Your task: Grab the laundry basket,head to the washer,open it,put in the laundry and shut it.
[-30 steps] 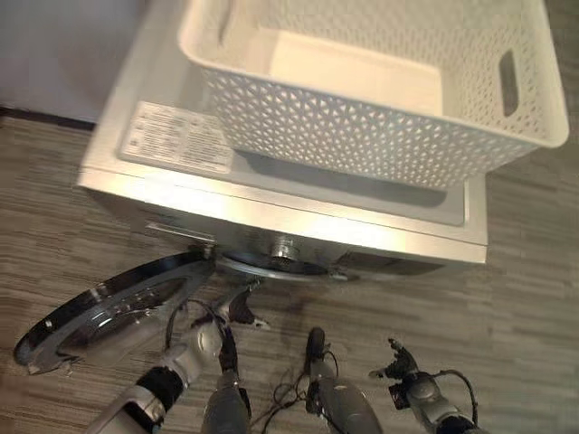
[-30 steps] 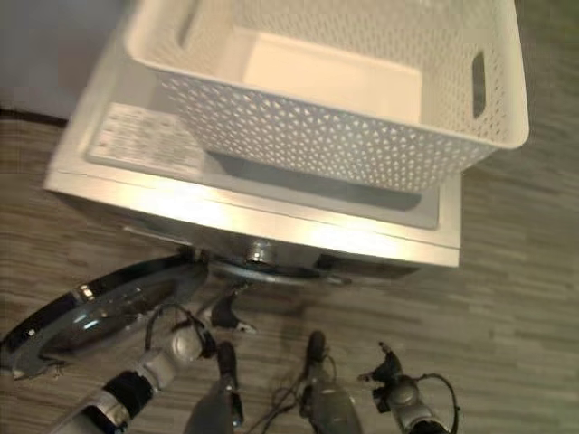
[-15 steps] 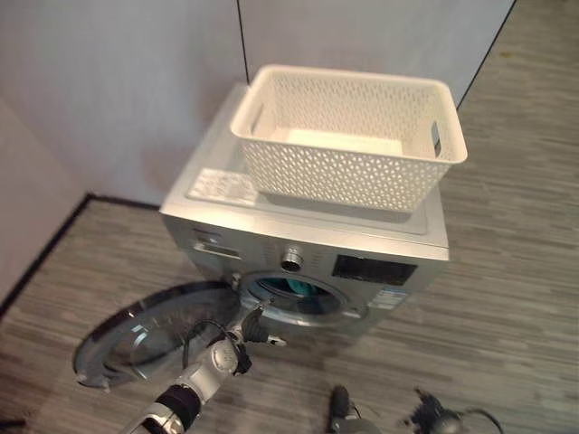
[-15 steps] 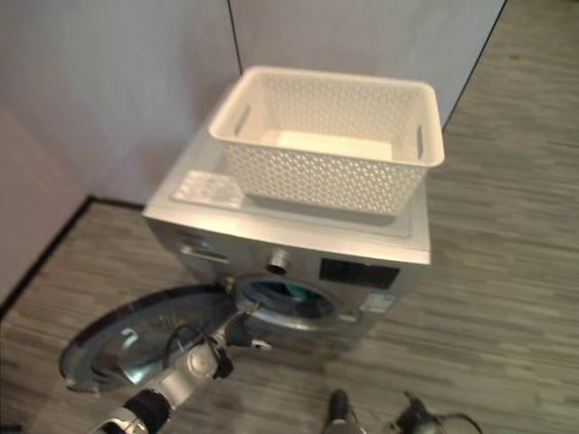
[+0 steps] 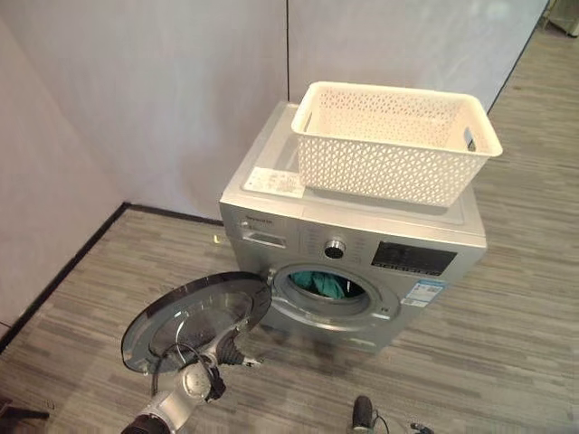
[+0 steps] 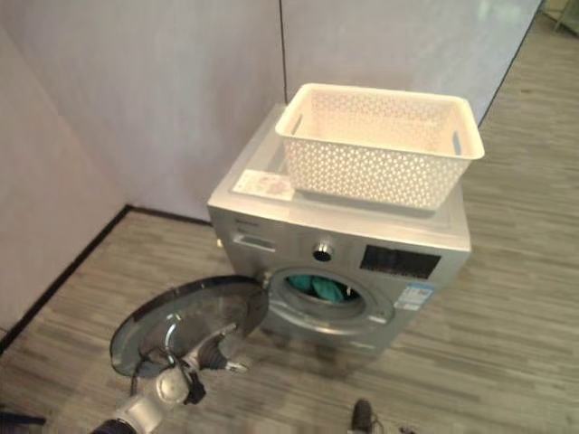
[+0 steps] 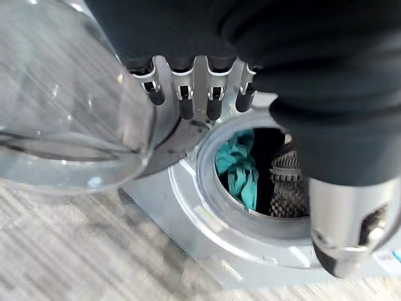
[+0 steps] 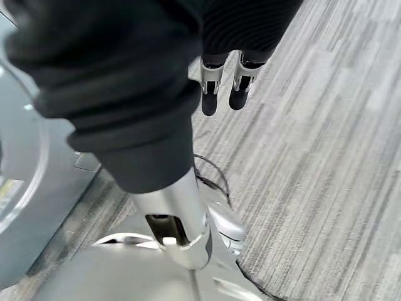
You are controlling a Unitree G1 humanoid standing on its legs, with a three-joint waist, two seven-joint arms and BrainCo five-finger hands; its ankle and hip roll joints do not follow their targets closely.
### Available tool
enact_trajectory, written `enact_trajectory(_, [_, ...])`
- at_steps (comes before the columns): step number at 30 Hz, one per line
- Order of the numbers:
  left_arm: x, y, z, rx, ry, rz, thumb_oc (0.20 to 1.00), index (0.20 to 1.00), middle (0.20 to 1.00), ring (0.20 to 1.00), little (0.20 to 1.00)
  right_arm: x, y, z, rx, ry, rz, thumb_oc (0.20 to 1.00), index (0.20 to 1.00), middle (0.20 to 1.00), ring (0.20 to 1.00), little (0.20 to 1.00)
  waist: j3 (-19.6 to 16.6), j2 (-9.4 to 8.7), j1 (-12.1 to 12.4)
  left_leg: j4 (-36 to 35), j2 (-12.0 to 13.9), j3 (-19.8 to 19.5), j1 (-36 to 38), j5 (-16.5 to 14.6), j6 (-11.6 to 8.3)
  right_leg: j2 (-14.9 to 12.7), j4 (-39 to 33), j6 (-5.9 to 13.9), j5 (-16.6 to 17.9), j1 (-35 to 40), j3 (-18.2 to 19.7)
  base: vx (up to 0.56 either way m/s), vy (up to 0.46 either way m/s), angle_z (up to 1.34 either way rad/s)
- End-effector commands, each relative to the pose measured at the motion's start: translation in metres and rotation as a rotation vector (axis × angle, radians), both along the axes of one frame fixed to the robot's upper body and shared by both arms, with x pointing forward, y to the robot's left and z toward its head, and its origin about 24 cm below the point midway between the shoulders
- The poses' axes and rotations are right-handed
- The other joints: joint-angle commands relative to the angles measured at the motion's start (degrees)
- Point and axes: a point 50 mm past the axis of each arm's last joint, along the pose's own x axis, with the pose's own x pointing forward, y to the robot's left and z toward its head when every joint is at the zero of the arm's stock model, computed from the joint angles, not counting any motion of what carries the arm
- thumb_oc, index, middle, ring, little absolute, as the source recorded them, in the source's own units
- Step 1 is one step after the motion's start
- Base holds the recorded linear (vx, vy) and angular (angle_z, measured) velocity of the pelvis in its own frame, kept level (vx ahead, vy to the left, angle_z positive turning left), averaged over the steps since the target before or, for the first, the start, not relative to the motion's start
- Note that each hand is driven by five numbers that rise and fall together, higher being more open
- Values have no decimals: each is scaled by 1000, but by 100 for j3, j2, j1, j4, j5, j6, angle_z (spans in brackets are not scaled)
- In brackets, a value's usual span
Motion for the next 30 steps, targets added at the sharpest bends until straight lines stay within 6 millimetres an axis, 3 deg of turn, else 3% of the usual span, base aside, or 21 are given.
enact_trajectory(1, [24, -7, 39, -114, -248, 46, 1000, 1000, 1000, 1000, 1000, 22, -7, 8, -24, -68, 29, 1000, 1000, 1000, 1000, 1000, 40, 275, 403, 267, -168, -821, -104, -316, 199, 218, 999, -33, -1915, 1202, -248, -35, -140, 41])
enact_trajectory(3, [21, 0, 40, -135, -268, 95, 1000, 1000, 1000, 1000, 1000, 28, 1, 8, -17, -93, 61, 1000, 1000, 1000, 1000, 1000, -41, 142, 541, 295, -102, -817, -200, -284, 134, 223, 766, -48, -2034, 1434, -402, -83, -271, 49])
enact_trajectory(5, [15, 8, 45, -163, -318, 154, 1000, 1000, 1000, 1000, 1000, 36, 15, 8, -2, -124, 128, 1000, 1000, 1000, 1000, 1000, -87, -31, 603, 325, 84, -890, -364, -120, -50, 388, 328, -72, -2095, 1490, -394, -98, -264, 22])
enact_trajectory(14, [10, 25, 54, -142, -404, 248, 1000, 1000, 1000, 1000, 1000, 20, 28, 2, 23, -91, 184, 1000, 1000, 1000, 1000, 1000, -227, -73, 529, -301, 312, -965, -75, 273, -278, 628, -140, -114, -2071, 1835, -630, 1, -104, 8])
enact_trajectory(17, [24, 63, 75, -14, -543, 430, 1000, 1000, 1000, 1000, 1000, -19, 21, -7, 16, 34, 193, 1000, 1000, 1000, 1000, 1000, -354, 47, 297, -680, 362, -877, 169, 428, -357, 662, -140, -110, -2111, 1825, -589, 66, 18, -3])
enact_trajectory(18, [42, 101, 102, 91, -651, 574, 1000, 1000, 1000, 1000, 1000, -28, 19, -8, 26, 60, 197, 1000, 1000, 1000, 1000, 1000, -400, 100, 107, -713, 356, -809, 143, 437, -389, 640, -140, -75, -2058, 1744, -520, 40, 90, -4])
enact_trajectory(22, [75, 140, 148, 251, -684, 598, 1000, 1000, 1000, 1000, 1000, -15, 9, -3, 23, 4, 179, 1000, 1000, 1000, 1000, 1000, -312, 138, -136, -713, 366, -776, -202, 532, -426, 606, -140, -25, -1902, 1353, -453, -88, 67, -5])
enact_trajectory(27, [109, 175, 205, 497, -585, 593, 1000, 1000, 1000, 1000, 1000, 27, -1, 12, -13, -135, 228, 1000, 1000, 1000, 1000, 1000, -67, 67, -414, -713, 403, -827, -1046, 755, -456, 589, -140, 22, -1666, 545, -358, -146, 68, -6])
enact_trajectory(30, [117, 183, 221, 441, -517, 662, 1000, 1000, 1000, 1000, 1000, 47, -6, 21, -26, -195, 227, 1000, 1000, 1000, 1000, 1000, 20, -25, -496, -713, 391, -871, -1391, 855, -459, 602, -140, 38, -1544, 190, -272, -62, 60, 2])
